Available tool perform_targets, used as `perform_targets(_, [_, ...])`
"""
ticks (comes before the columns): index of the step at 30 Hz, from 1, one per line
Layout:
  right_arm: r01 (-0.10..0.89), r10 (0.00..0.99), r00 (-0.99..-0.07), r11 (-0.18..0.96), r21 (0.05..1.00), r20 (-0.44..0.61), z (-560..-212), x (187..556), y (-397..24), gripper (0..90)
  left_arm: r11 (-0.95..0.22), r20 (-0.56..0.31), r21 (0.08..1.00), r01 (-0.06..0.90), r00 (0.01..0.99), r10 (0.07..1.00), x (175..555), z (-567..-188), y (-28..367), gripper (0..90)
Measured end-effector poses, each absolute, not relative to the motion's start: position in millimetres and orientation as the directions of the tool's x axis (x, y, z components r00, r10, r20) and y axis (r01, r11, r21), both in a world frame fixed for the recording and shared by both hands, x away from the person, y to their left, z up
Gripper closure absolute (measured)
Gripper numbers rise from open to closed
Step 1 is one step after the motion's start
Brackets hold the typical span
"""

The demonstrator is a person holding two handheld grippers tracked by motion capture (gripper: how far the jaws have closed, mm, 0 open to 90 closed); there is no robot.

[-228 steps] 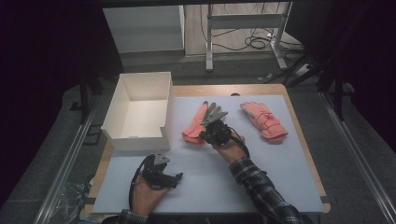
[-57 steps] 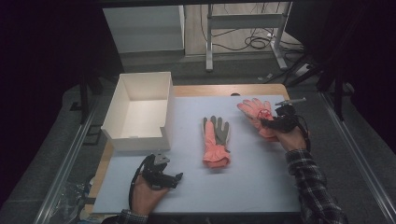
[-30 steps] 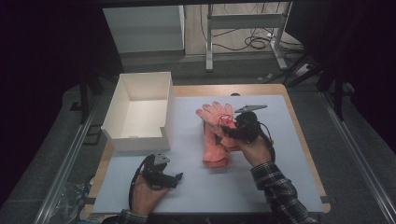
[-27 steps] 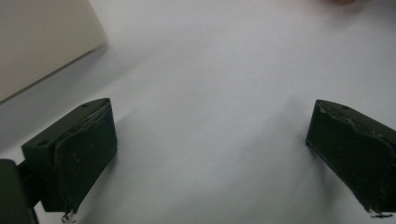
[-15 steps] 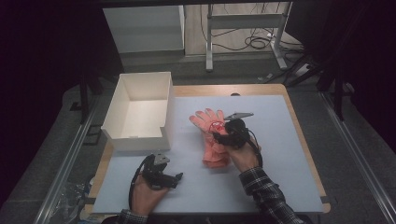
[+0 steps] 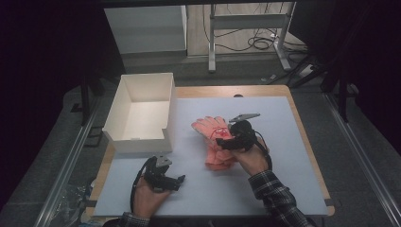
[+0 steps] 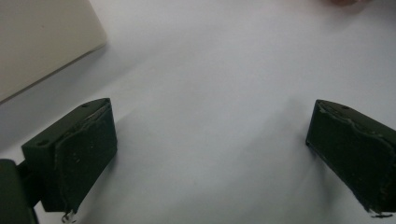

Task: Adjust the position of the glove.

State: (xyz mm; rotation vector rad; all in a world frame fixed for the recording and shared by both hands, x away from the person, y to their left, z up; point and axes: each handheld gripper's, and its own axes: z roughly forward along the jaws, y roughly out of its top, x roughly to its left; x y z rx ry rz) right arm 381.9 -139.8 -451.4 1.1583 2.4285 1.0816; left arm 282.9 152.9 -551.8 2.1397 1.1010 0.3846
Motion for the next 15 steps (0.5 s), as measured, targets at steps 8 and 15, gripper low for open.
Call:
perform_targets(8, [0.564, 0.736, -0.669, 0.414, 0.714, 0.102, -441.9, 372.0, -160.9, 26.5, -0.401, -0.047, 0.696, 0.596, 0.595, 0.802, 283.0, -551.8, 152.8, 1.9])
perform_targets(15, [0.566, 0.730, -0.677, 0.431, 0.703, 0.097, -440.6, 357.1, -186.7, 27.1, -0.406, -0.045, 0.694, 0.595, 0.598, 0.801, 283.1, -551.7, 153.1, 1.9])
